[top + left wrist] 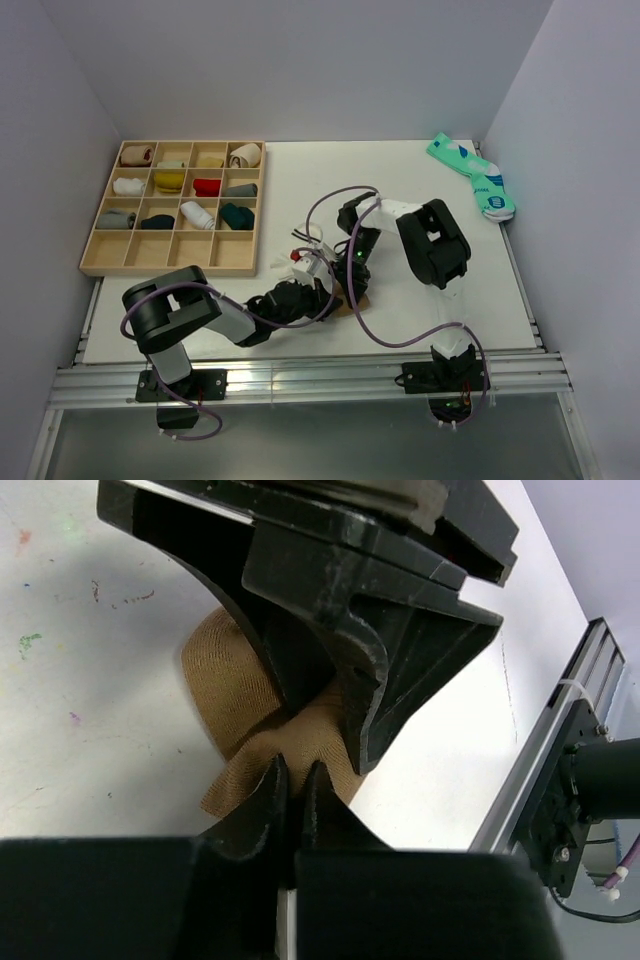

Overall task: Roll the socks
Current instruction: Roll the sock at the center of the board.

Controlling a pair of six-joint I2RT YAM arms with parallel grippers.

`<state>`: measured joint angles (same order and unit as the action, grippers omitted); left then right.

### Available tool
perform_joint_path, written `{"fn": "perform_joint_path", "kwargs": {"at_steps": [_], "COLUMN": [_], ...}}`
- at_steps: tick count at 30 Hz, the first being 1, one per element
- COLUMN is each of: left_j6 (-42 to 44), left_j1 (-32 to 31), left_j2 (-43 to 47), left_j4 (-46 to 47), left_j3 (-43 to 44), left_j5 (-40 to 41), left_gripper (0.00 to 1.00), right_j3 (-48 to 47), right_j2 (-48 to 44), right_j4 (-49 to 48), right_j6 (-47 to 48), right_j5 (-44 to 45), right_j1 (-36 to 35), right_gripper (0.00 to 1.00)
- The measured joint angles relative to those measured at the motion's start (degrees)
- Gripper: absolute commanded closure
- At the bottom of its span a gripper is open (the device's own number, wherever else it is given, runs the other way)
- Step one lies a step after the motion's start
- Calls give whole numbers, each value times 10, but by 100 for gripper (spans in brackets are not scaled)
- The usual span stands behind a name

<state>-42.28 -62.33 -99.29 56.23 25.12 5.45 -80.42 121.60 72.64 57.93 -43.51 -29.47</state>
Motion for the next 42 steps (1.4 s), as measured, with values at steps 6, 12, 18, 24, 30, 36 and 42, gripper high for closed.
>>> {"fn": "perform_joint_path", "kwargs": {"at_steps": [6,12,18,24,30,36,42], "left_j6": [-23,-40,-56,-71,-80,-81,-79], "left_j1": [0,0,3,18,40,68,89], "left_j2": [0,1,13,21,21,19,5], "left_j4": [-35,-112,-193,-257,-303,-340,-382], "left_j3": [20,63,96,120,141,157,187], "left_j5": [1,5,2,-16,-52,-101,-144], "left_gripper": [100,100,100,100,100,100,100], "right_j3": [10,13,18,35,86,183,275], "right_j2": [-17,-39,-77,-116,-195,-322,-426], "right_j4": [-15,-34,-59,-74,-99,-160,-231], "right_j6": [-10,-14,-16,-17,-15,-16,-6], "right_j5": [7,7,3,0,-4,4,18], "right_j1": [8,24,47,85,127,151,153], "right_gripper": [50,47,45,45,45,44,40]}}
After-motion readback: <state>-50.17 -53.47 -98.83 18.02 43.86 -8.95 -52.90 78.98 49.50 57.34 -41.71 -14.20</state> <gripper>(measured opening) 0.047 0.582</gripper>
